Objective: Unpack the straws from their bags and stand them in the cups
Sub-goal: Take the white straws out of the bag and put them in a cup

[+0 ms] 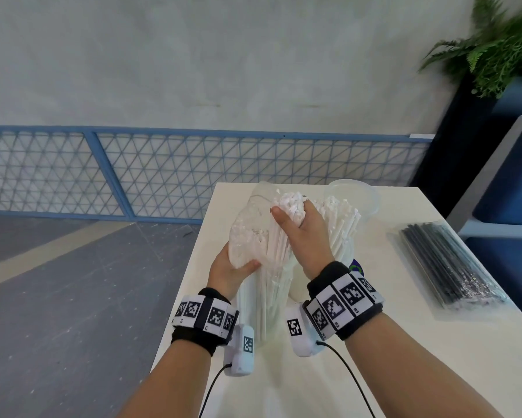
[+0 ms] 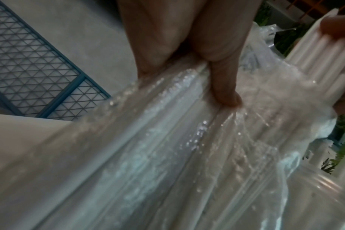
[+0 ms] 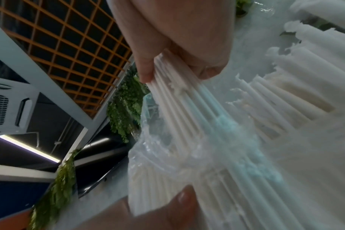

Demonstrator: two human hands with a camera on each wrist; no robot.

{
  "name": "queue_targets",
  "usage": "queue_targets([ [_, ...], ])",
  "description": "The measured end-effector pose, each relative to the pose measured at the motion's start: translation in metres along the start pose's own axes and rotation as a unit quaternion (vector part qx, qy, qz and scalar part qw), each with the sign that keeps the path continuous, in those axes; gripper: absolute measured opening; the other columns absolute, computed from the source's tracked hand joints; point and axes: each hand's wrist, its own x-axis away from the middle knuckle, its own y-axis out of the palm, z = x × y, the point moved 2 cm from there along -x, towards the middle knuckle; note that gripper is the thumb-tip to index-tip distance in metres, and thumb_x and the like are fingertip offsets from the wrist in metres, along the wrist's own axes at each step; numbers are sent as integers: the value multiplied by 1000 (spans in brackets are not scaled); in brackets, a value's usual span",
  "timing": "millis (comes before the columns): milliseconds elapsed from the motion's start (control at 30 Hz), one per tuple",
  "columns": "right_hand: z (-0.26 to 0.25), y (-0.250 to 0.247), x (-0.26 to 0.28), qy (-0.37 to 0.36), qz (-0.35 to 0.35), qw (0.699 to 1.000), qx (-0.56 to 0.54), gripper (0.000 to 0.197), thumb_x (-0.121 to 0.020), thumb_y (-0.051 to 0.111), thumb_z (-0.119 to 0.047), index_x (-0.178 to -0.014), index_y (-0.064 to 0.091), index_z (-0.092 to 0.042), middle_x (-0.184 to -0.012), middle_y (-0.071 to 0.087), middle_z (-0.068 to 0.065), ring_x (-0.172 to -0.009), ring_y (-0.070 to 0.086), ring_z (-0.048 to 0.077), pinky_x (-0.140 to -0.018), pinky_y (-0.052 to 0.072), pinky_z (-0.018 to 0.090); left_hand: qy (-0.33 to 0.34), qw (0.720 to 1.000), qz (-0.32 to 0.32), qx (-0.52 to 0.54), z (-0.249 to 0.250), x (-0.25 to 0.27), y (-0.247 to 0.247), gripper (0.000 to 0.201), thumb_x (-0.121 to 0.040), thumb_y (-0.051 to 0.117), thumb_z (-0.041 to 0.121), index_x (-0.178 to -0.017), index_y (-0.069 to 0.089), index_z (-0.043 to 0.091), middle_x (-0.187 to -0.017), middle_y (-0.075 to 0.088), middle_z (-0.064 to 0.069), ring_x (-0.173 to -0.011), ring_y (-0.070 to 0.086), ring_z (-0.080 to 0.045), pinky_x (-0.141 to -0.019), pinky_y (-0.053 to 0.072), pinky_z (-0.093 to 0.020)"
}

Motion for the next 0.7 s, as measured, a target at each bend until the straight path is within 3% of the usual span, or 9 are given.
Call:
queue_targets([
  [67,2,0,3,-17,4,999,41,27,-80,68,-40,-76,49,-21,-68,52,-7,-66,48,17,-64,44,32,-4,1000,4,7,-2,-1,1,47,-75,74,9,-116,55,23,-110,65,3,-109,59,-16,-96,45,-32],
  [100,4,0,4,-25,4,997,69,28,-75,70,-46,-75,50,-27,-65,51,-12,-68,46,15,-65,42,29,-3,1000,6,12,-2,0,1,47,-75,74,9,-115,56,26,-110,65,5,-109,60,-15,-96,45,-33],
  [200,20,4,10,4,-35,992,123,60,-58,68,-65,-102,61,-25,-91,69,-10,-97,61,21,-92,47,40,-4,1000,19,12,-4,0,0,50,-75,74,9,-120,56,20,-114,65,0,-111,59,-16,-100,46,-37],
  [267,32,9,16,20,-60,990,124,54,-60,73,-55,-103,63,-24,-96,72,-5,-97,65,19,-98,45,46,-3,1000,24,-11,-3,-1,2,52,-76,74,9,-123,55,15,-116,65,-4,-111,59,-19,-100,46,-41],
  [333,38,11,21,31,-37,993,108,46,-64,74,-50,-99,66,-22,-93,72,-4,-93,67,18,-97,46,47,4,999,23,-30,-2,-1,4,54,-75,74,9,-125,53,13,-116,64,-5,-112,59,-21,-100,46,-41],
  [400,33,10,20,53,2,997,59,43,-68,73,-48,-97,66,-18,-92,72,-2,-92,67,18,-93,50,44,0,999,16,-40,-1,0,5,57,-74,75,11,-126,52,11,-118,64,-6,-113,57,-22,-101,45,-40],
  [533,4,-6,-2,97,71,990,-72,20,-78,73,-23,-92,62,-13,-82,65,-2,-80,65,14,-73,53,25,-12,999,3,-31,2,2,3,52,-72,77,15,-120,55,14,-113,65,-3,-109,60,-20,-98,46,-37],
  [600,-8,-14,-15,85,102,985,-114,21,-78,72,-19,-91,63,-5,-76,63,0,-70,61,11,-61,50,20,-21,999,8,-26,2,2,1,48,-72,77,14,-116,56,14,-108,65,-2,-106,60,-20,-94,46,-34],
  [700,-17,-27,-31,87,135,969,-187,32,-79,71,-17,-101,62,4,-78,61,5,-69,59,14,-52,50,16,-31,999,23,-12,0,2,-4,42,-72,77,12,-109,58,16,-104,66,-3,-105,61,-23,-93,47,-35],
])
